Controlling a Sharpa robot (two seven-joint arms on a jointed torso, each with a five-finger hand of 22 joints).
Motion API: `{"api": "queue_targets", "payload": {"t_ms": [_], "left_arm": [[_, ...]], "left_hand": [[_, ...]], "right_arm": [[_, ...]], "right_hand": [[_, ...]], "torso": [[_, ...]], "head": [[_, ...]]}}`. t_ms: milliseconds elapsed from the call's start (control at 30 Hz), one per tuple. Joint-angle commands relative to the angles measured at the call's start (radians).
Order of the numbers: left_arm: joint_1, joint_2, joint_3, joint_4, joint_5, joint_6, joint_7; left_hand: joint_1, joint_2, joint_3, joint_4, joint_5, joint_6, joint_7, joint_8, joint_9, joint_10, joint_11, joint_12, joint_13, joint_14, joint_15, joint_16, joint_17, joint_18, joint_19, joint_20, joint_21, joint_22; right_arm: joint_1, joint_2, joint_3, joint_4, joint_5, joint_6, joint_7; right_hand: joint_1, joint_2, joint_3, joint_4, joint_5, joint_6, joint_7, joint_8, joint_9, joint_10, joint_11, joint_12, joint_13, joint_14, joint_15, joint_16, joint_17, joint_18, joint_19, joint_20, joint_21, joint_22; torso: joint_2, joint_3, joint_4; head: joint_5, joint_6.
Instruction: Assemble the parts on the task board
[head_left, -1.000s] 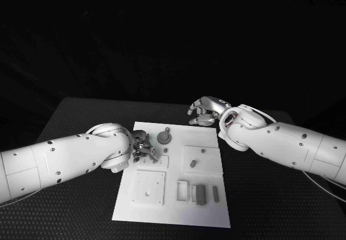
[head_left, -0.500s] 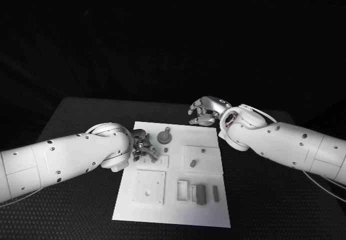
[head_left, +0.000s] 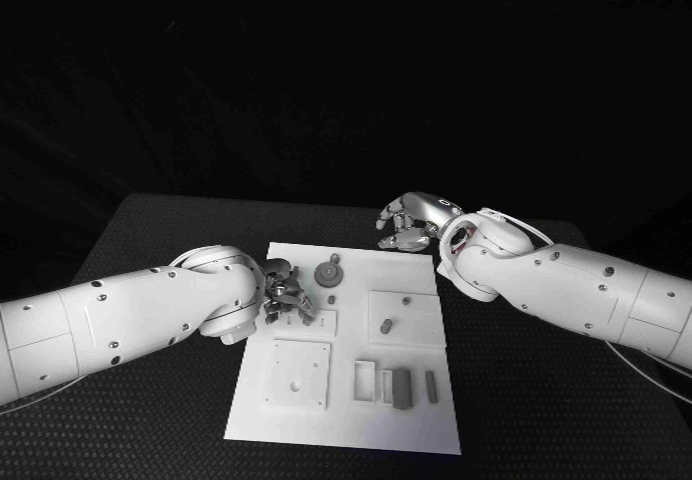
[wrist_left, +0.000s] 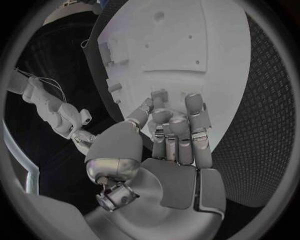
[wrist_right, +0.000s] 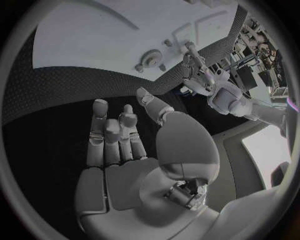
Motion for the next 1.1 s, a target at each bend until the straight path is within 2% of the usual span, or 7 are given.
{"api": "queue_targets", "payload": {"t_ms": [33,200,267,400,1100], "left_arm": [[0.0,-0.003,0.0,0.004,0.02,0.005,0.014],[0.0,-0.01,0.0,0.005,0.032,0.006,0.016],[0.0,-0.012,0.0,0.005,0.037,0.005,0.016],[0.0,-0.014,0.001,0.006,0.04,0.006,0.018],[0.0,-0.028,0.002,0.01,0.056,0.007,0.02]], "left_hand": [[0.01,-0.003,-0.009,0.0,-0.001,-0.003,0.008,-0.003,0.001,-0.007,0.001,-0.002,-0.002,-0.005,-0.001,0.003,-0.002,0.006,-0.009,-0.002,-0.006,0.005],[0.013,-0.005,-0.015,0.001,-0.001,-0.008,0.01,-0.009,0.0,-0.013,0.003,-0.005,-0.003,-0.01,0.001,0.0,-0.006,0.005,-0.013,-0.001,-0.01,0.004],[0.015,-0.004,-0.02,0.002,-0.001,-0.045,0.021,-0.04,-0.023,-0.014,0.012,-0.006,-0.005,-0.012,0.009,0.001,-0.009,0.005,-0.013,-0.001,-0.014,0.004],[0.019,-0.005,-0.022,0.001,-0.001,-0.049,0.026,-0.052,-0.04,-0.014,0.017,-0.006,-0.006,-0.012,0.013,0.003,-0.011,0.004,-0.012,-0.001,-0.016,0.005],[0.027,-0.004,-0.022,0.001,-0.001,-0.051,0.03,-0.064,-0.061,-0.015,0.02,-0.005,-0.008,-0.013,0.015,0.004,-0.014,0.005,-0.01,0.001,-0.02,0.006]], "right_arm": [[-0.001,0.0,0.0,0.0,-0.002,0.011,0.008],[-0.001,0.0,0.0,-0.001,-0.002,0.011,0.008],[-0.002,0.0,0.0,-0.001,-0.002,0.01,0.008],[-0.002,-0.001,0.0,-0.001,-0.002,0.01,0.008],[-0.003,-0.002,0.0,-0.002,-0.001,0.01,0.008]], "right_hand": [[0.005,0.002,-0.006,-0.003,0.0,0.002,0.007,0.003,-0.001,-0.007,-0.003,-0.004,-0.001,0.002,-0.008,-0.006,-0.002,0.014,-0.005,0.0,-0.004,0.016],[0.005,0.002,-0.006,-0.003,0.0,0.002,0.007,0.003,-0.001,-0.007,-0.003,-0.004,-0.001,0.002,-0.008,-0.006,-0.002,0.014,-0.005,0.0,-0.004,0.016],[0.005,0.002,-0.006,-0.003,0.0,0.002,0.007,0.003,-0.001,-0.007,-0.003,-0.004,-0.001,0.002,-0.008,-0.006,-0.002,0.014,-0.005,0.0,-0.004,0.016],[0.004,0.002,-0.006,-0.003,0.0,0.002,0.007,0.003,-0.001,-0.007,-0.003,-0.004,-0.001,0.002,-0.008,-0.006,-0.002,0.014,-0.005,0.0,-0.004,0.016],[0.004,0.001,-0.007,-0.003,0.0,0.001,0.007,0.002,-0.001,-0.007,-0.003,-0.004,-0.001,0.001,-0.008,-0.006,-0.002,0.014,-0.005,0.0,-0.005,0.016]], "torso": [[0.0,-0.0004,0.0005],[0.0,-0.0003,0.0003],[0.0,-0.0006,0.0],[0.0,-0.0009,0.0002],[0.0,0.0,-0.0004]], "head": [[0.0,0.0],[0.0,0.001],[0.0,0.001],[0.001,0.001],[0.001,0.001]]}}
